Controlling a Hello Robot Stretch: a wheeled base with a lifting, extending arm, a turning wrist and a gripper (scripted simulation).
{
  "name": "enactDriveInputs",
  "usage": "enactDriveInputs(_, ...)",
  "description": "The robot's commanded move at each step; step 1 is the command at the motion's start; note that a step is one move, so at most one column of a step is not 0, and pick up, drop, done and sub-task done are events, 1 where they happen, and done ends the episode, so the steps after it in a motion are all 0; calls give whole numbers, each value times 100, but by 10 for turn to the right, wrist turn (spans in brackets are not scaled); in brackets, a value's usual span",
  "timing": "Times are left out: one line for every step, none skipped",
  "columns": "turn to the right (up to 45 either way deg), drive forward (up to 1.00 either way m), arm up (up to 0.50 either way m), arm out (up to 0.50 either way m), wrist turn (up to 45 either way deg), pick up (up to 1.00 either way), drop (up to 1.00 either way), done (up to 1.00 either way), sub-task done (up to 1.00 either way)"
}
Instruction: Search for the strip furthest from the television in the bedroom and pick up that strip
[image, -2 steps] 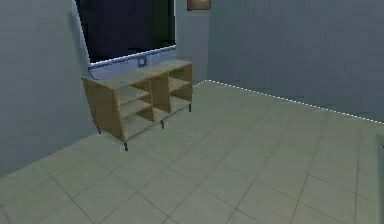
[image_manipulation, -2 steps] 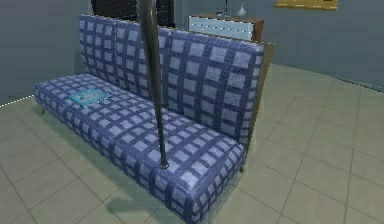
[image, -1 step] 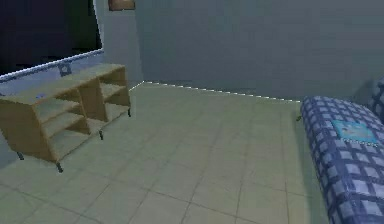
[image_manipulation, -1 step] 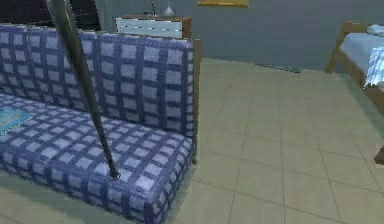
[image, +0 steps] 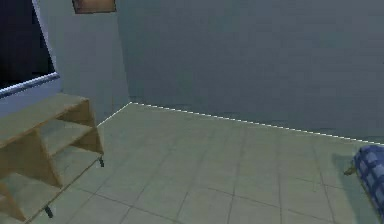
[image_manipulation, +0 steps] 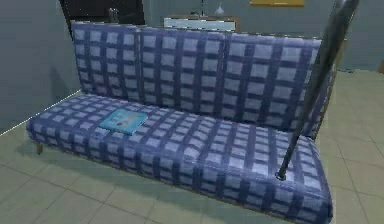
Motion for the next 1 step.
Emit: enactDriveInputs(0, 100, 0, 0, 0, 0, 0, 0, 0)
